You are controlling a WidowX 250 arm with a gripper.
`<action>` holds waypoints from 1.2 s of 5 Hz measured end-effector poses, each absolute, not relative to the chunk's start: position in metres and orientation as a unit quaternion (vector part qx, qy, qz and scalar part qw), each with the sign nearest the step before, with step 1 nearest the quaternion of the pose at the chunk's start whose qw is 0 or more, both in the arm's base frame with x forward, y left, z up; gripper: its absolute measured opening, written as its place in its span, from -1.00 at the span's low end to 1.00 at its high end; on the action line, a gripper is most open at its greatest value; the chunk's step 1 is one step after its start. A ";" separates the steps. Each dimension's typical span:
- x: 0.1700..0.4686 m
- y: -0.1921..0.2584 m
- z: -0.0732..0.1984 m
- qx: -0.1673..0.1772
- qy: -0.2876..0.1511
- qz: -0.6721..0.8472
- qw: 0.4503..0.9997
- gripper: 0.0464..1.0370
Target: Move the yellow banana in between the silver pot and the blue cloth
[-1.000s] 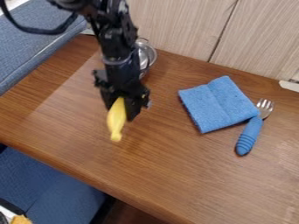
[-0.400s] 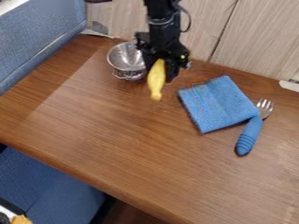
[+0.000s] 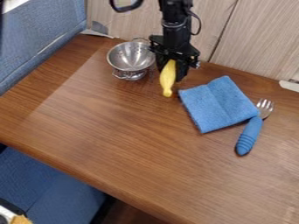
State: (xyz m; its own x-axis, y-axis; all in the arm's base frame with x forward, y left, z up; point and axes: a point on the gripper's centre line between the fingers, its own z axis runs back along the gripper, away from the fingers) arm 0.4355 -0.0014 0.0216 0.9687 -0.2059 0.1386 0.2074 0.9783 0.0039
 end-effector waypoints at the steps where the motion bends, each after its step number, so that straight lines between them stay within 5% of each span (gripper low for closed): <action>1: 0.449 -0.004 0.008 -0.002 -0.061 -0.109 0.992 0.08; 3: 0.458 -0.004 0.000 0.001 -0.056 -0.104 0.993 0.21; 4: 0.458 -0.005 -0.002 0.016 -0.059 -0.083 0.995 0.79; 6: 0.454 -0.003 -0.002 0.028 -0.055 -0.069 0.996 0.94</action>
State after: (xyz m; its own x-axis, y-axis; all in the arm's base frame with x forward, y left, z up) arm 0.4536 -0.0030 -0.0024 0.9844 -0.1403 0.1058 0.1341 0.9889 0.0638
